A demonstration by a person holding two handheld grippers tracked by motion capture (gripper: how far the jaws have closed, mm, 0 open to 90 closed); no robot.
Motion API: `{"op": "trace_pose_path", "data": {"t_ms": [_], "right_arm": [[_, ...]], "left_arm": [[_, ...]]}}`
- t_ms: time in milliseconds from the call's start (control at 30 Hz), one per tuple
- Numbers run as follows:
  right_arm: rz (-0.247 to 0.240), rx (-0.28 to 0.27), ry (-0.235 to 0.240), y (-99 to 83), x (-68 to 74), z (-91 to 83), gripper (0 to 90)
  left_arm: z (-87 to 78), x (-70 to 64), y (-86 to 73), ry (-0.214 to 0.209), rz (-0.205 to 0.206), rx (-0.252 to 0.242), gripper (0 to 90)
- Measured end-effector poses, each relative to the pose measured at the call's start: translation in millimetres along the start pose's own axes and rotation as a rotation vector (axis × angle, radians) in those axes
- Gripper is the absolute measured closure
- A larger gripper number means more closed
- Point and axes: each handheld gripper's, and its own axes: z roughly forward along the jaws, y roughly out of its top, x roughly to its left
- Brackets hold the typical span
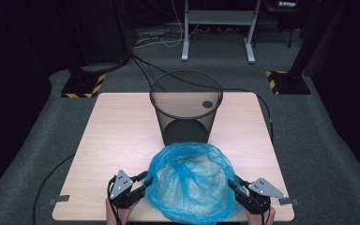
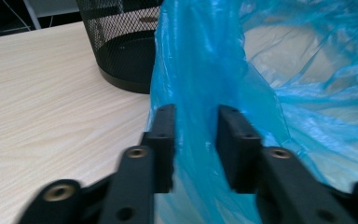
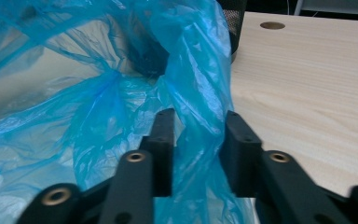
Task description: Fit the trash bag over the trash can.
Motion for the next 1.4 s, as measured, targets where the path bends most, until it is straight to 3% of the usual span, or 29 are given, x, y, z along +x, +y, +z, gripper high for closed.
{"op": "trace_pose_path", "data": {"t_ms": [100, 167, 433, 800, 1067, 1400], "right_arm": [[-0.007, -0.004, -0.008, 4.2, -1.0, 3.5, 80.9], [-0.010, -0.008, -0.008, 7.9, -1.1, 3.8, 82.9], [-0.009, -0.070, -0.013, 27.0, -1.5, -6.3, 86.3], [-0.004, -0.131, 0.025, 53.7, 1.0, -21.6, 87.0], [-0.025, -0.199, 0.060, 75.6, 11.8, -41.2, 87.4], [-0.052, -0.282, 0.063, 98.3, 20.1, -59.2, 88.0]], "left_arm": [[6.7, 2.1, 1.8, 0.009, -0.014, 0.009, 85.3], [7.8, 4.6, 4.2, 0.013, -0.041, -0.014, 88.9], [0.4, 9.3, 16.7, 0.005, -0.081, -0.052, 89.8], [-12.5, 3.7, 35.8, -0.007, -0.068, -0.106, 90.0], [-31.2, -6.1, 53.4, -0.027, -0.051, -0.165, 90.0], [-50.1, -11.3, 71.7, -0.028, -0.029, -0.233, 90.0]]}}
